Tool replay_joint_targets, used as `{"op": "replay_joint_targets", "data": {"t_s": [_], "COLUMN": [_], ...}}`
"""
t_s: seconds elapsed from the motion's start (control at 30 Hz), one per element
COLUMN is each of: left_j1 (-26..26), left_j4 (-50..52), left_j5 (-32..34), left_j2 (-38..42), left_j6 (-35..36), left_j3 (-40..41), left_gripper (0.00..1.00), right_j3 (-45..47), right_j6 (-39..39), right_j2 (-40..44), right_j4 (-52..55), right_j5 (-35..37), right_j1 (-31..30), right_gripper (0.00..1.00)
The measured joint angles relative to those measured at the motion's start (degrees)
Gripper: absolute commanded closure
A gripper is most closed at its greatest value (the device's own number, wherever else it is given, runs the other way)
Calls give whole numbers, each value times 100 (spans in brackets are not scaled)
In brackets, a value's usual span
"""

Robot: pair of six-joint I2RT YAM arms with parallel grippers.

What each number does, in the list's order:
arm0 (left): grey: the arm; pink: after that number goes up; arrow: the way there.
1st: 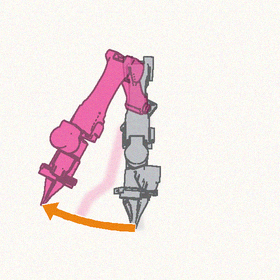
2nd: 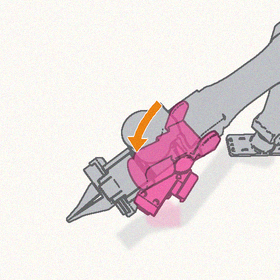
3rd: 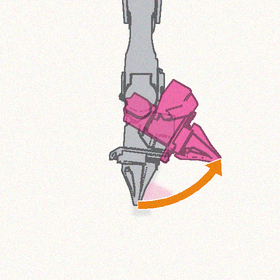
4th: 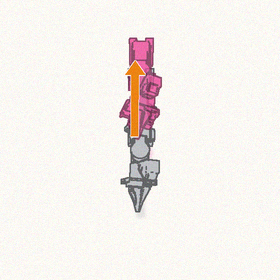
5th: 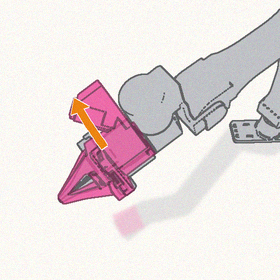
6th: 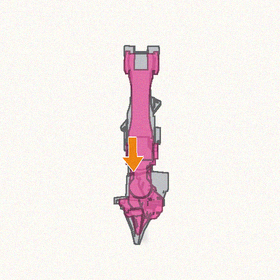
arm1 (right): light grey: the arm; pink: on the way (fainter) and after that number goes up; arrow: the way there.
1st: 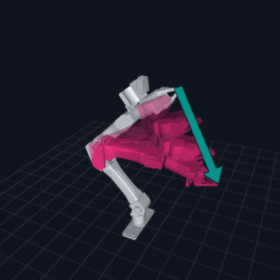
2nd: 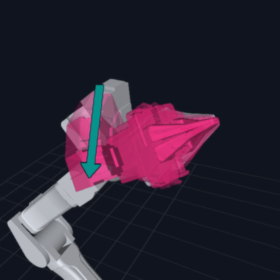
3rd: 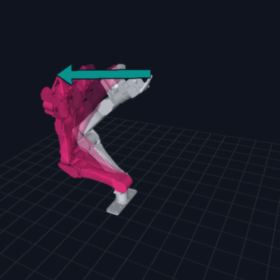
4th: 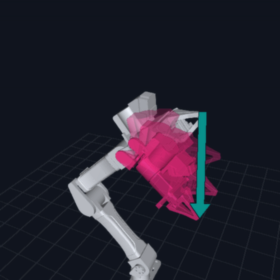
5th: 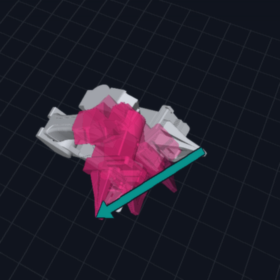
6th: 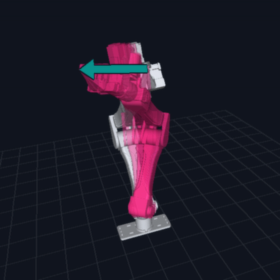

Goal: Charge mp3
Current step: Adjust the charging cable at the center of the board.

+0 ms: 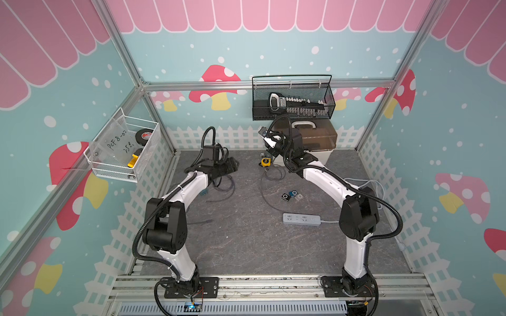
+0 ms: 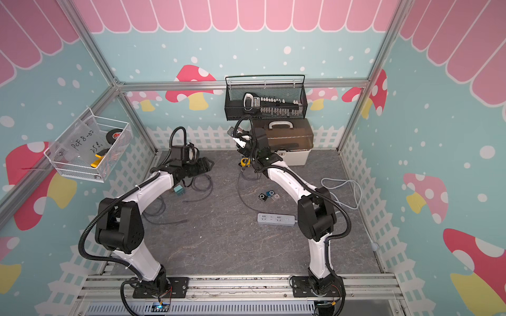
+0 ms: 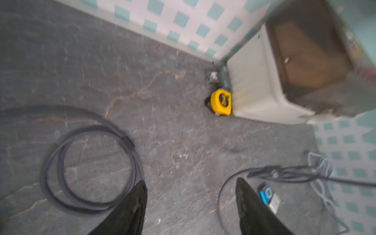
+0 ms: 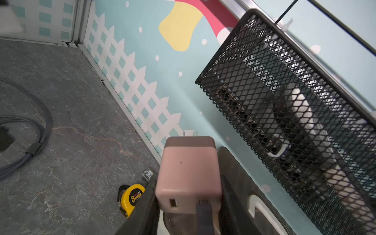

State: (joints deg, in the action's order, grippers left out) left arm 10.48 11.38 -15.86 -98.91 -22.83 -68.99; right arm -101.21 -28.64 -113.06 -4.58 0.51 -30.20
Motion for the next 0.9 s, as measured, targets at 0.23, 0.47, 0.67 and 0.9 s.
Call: {"op": "replay_joint_targets", "data": {"t_s": [0.23,0.47,0.67,0.9], "left_j1": [793,1349,1622,1657], "left_j4": [-1172,-2669,-3156,-3665], "left_j5": [-501,-765,-623,-179], "left_j2": [35,-470,-1108,-1453], "left_j6": [857,940,866,671], "left_j3": [549,533,413,170], "left_gripper": [29,27,27,29], "right_j3": [-487,-662,-662,-573], "right_j6": [201,367,455,562], "right_j2": [-4,-2,2,216], "right_j4": [557,896,1185,1416], "right_j5": [-337,-577,-656,-758], "right_j1": [50,63,63,63], "right_gripper": [94,94,95,95]}}
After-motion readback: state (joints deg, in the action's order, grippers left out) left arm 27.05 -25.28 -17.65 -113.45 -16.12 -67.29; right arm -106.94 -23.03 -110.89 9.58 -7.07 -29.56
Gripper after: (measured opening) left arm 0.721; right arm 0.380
